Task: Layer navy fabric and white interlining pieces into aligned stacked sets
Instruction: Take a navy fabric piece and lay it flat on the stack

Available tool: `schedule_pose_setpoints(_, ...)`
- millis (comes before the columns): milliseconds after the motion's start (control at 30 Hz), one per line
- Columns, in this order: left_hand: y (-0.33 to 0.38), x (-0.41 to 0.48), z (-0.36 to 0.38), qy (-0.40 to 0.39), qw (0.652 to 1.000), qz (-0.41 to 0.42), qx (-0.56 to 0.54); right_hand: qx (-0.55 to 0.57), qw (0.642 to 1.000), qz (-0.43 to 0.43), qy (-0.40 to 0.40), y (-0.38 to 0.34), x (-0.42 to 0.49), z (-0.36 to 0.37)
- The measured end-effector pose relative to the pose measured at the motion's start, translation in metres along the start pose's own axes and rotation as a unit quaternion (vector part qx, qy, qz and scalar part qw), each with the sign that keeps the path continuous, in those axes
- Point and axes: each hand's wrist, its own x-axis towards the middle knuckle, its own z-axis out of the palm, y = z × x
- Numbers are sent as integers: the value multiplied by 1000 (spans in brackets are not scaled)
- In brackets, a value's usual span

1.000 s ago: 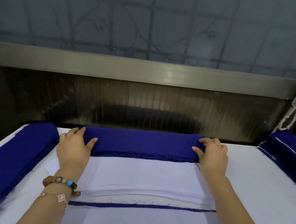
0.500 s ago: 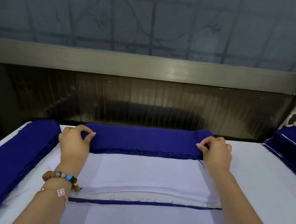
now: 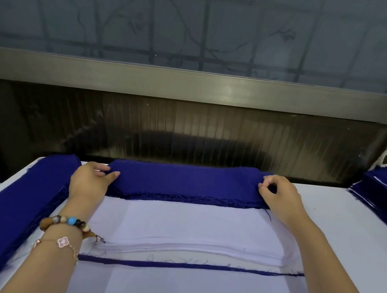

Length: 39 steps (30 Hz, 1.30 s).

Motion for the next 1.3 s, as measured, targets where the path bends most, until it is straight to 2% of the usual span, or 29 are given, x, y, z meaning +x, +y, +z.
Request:
schedule_pose_setpoints(100,-3,2,1,14,1000,-5,-6,27,999,-21,18,2,0,4)
schedule_pose_setpoints(200,-5,5,3,14,1000,-12,-6,84,996,-1,7,1,0,7)
schedule_pose_setpoints(300,-5,6,3,19,1000,-6,-10,66,998,-4,-17,3,3,8)
schedule_pose_setpoints(567,-2,-2,-3,13,999,44,19,20,998,-52,-1,-4,-3,3)
schedule_pose_setpoints(633,3,-5,-5,24,993,79,82,64,995,-72,-5,-9,-7,-1)
schedule_pose_setpoints(733,17,-11,-6,6,978,156,139,133,986,-77,-66,-18,-13,-4)
schedule_pose_setpoints(800,33,-20,-3,-43,957,240,160,159,979,-72,-108,-25,-15,-3)
schedule_pose_setpoints(867,50,-33,5,-128,929,310,157,165,973,-74,-145,-33,-17,-1)
schedule_pose_setpoints(933,63,-51,19,-205,904,349,138,158,968,-85,-176,-41,-20,0)
schedule_pose_setpoints(1033,74,-74,40,-254,876,392,119,170,957,-84,-218,-49,-22,-1)
schedule_pose_setpoints(1167,74,-86,55,-234,874,411,114,195,937,-78,-279,-56,-24,-5)
schedule_pose_setpoints(1300,73,-84,52,-175,894,401,97,201,945,-77,-246,-55,-23,-8)
